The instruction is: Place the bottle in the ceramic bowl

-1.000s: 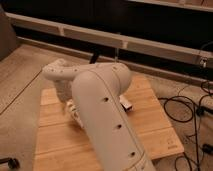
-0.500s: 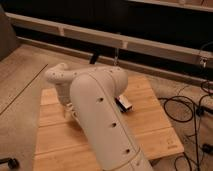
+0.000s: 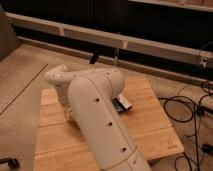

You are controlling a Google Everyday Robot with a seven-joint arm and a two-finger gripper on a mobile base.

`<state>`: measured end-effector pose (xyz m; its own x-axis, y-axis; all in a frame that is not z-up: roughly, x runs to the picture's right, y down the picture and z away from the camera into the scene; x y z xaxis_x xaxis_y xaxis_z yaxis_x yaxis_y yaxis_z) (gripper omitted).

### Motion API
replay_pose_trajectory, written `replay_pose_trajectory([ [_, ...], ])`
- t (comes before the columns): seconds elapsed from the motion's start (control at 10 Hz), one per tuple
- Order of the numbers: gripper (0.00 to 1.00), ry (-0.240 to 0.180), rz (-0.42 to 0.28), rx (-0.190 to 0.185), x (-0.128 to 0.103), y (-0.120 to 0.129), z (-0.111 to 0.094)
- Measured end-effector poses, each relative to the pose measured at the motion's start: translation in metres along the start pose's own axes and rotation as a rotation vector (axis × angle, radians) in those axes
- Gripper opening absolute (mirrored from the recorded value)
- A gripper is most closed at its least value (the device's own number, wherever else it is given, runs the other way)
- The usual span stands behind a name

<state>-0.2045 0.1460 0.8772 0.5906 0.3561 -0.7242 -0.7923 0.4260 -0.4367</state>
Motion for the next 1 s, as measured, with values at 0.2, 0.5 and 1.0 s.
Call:
replay_pose_trajectory([
  [0.2, 0.18, -0.002, -0.019, -0.011, -0.002, 0.004, -0.002],
  [0.5, 0.0, -0.02, -0.053, -0.007, -0.009, 0.011, -0.012],
  [1.0, 0.0, -0.135, -0.034, 0.13, -0.011, -0.008, -0.094],
])
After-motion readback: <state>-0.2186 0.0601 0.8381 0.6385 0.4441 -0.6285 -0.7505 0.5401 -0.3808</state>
